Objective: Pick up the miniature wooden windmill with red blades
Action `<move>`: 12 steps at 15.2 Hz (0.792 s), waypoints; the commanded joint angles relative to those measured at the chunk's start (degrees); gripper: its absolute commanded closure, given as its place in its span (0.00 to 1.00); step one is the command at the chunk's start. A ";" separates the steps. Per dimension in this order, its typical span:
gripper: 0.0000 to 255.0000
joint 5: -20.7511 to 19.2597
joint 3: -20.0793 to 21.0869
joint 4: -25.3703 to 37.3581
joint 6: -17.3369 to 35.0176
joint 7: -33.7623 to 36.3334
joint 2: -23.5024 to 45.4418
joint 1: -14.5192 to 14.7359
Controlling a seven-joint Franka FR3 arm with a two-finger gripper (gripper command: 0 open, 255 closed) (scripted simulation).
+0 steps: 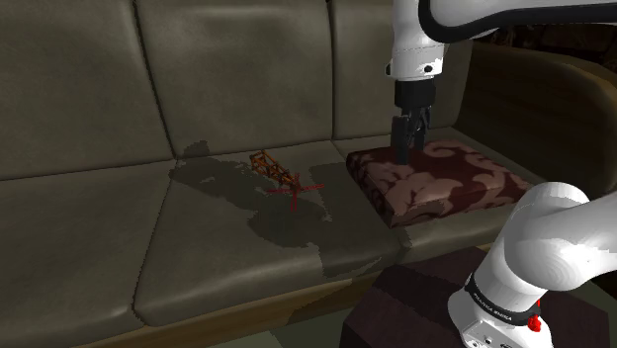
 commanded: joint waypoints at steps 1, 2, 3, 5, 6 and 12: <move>0.00 0.00 0.00 0.00 0.00 0.00 0.00 0.00; 0.00 0.13 0.33 0.39 1.72 0.29 1.96 -0.07; 0.00 0.24 0.65 0.86 3.38 0.58 3.95 -0.14; 0.00 0.38 1.27 2.03 6.57 1.18 8.02 -0.29; 0.00 0.41 1.56 2.73 8.09 1.49 10.10 -0.36; 0.00 0.05 3.15 8.55 15.90 3.55 22.88 -0.84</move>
